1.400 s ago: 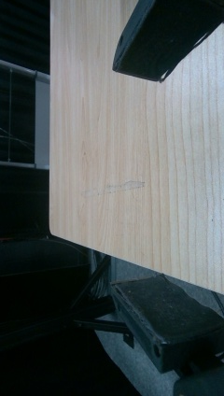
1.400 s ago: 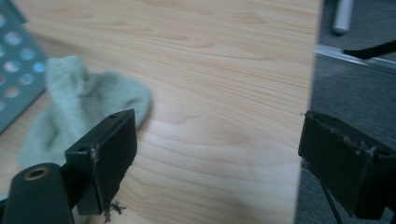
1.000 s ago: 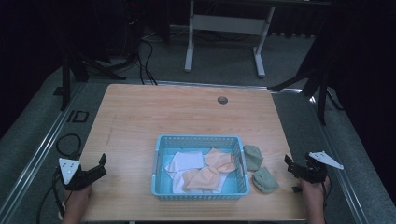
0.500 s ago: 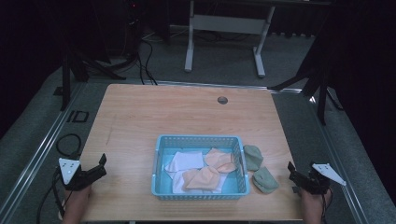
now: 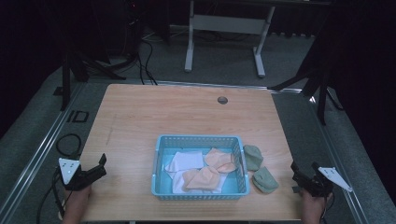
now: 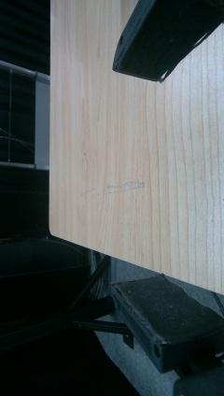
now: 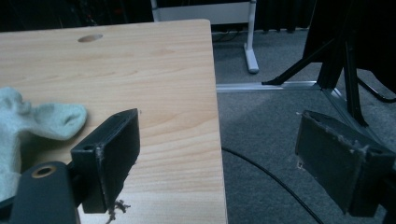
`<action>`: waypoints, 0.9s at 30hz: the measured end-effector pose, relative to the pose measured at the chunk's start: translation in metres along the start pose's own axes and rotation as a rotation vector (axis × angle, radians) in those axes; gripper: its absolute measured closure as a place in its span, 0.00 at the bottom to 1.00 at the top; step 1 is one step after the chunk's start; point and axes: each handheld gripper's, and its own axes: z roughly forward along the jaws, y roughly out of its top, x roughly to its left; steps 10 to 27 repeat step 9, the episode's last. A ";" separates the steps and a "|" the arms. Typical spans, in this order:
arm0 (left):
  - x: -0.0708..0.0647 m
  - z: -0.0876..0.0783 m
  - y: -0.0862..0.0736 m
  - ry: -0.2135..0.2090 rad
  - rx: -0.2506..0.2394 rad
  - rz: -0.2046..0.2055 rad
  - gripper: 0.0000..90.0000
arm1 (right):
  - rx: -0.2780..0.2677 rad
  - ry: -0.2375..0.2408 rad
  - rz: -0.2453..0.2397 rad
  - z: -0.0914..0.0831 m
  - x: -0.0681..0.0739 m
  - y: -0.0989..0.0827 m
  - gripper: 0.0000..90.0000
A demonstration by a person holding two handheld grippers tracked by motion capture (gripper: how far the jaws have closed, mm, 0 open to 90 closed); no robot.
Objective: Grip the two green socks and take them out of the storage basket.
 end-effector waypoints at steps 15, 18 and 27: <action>0.000 0.000 0.000 0.001 0.001 -0.002 0.01 | 0.016 -0.002 -0.011 0.002 0.001 0.001 0.15; 0.000 0.000 0.000 0.001 0.001 -0.002 0.01 | 0.016 -0.002 -0.011 0.002 0.001 0.001 0.15; 0.000 0.000 0.000 0.001 0.001 -0.002 0.01 | 0.016 -0.002 -0.011 0.002 0.001 0.001 0.15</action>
